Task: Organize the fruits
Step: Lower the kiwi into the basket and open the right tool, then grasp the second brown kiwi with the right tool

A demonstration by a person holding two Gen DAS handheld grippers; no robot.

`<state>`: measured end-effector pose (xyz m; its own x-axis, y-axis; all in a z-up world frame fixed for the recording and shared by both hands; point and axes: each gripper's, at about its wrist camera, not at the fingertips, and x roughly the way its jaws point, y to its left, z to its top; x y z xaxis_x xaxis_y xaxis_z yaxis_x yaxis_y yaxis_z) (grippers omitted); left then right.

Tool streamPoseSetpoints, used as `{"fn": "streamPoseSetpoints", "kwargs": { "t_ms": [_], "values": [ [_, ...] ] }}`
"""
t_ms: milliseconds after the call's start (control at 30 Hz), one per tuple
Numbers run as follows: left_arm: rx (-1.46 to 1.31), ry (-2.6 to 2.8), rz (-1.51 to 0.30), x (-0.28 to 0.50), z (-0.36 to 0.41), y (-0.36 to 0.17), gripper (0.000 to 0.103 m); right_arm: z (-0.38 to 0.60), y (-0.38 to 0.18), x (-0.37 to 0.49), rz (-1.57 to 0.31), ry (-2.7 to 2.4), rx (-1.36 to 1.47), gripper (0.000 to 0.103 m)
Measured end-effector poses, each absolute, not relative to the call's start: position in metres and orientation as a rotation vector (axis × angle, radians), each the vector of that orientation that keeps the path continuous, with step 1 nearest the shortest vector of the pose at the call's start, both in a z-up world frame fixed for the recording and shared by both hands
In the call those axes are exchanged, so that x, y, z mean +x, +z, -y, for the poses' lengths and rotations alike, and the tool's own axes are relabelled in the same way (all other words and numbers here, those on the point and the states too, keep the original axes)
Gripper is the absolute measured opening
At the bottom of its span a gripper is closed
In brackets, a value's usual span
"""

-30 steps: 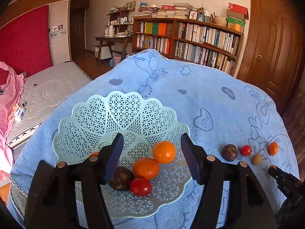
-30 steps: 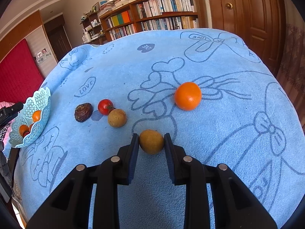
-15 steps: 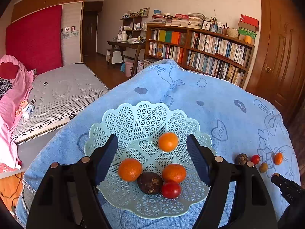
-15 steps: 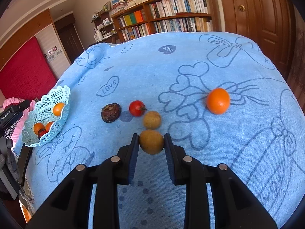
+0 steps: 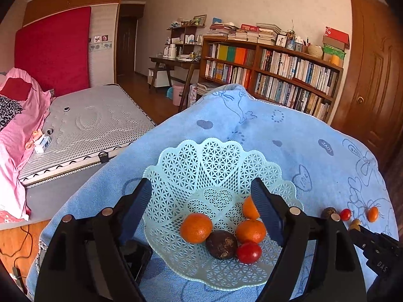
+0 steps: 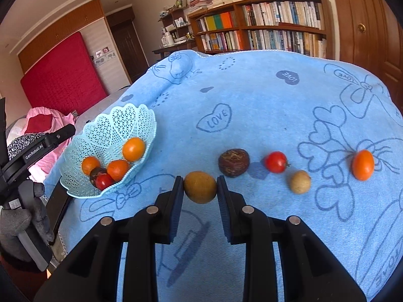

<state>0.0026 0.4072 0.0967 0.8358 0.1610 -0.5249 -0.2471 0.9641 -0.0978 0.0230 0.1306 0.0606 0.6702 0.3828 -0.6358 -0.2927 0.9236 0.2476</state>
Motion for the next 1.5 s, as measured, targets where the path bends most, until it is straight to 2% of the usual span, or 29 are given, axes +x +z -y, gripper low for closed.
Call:
{"fn": "streamPoseSetpoints", "kwargs": {
  "t_ms": [467,533,600,633,700,967,1067,1233,1500],
  "values": [
    [-0.2,0.235,-0.526,-0.005,-0.427,0.095,0.085,-0.216,0.079,0.043,-0.72,0.512,0.084,0.027],
    [-0.207,0.233,-0.526,-0.005,-0.429,0.095,0.09,-0.223,0.078,0.047,-0.726,0.523,0.088,0.028],
    [-0.21,0.231,-0.522,-0.005,-0.43,0.094,0.091,-0.226,0.077,0.049,-0.724,0.525,0.099,0.03],
    [-0.211,0.229,-0.522,-0.005,-0.43,0.094,0.092,-0.227,0.076,0.049,-0.726,0.524,0.103,0.037],
    [-0.216,0.223,-0.522,-0.005,-0.431,0.093,0.092,-0.225,0.073,0.048,-0.725,0.515,0.106,0.048],
    [-0.212,0.201,-0.526,-0.004,-0.423,0.09,0.092,-0.207,0.062,0.046,-0.747,0.485,0.142,0.049],
    [-0.206,0.2,-0.527,-0.003,-0.42,0.091,0.092,-0.196,0.061,0.045,-0.744,0.467,0.162,0.055],
    [-0.211,0.186,-0.524,-0.003,-0.414,0.091,0.098,-0.176,0.058,0.045,-0.747,0.426,0.177,0.055],
    [-0.183,0.145,-0.531,-0.004,-0.398,0.092,0.098,-0.141,0.049,0.042,-0.761,0.356,0.173,0.055]
  ]
}}
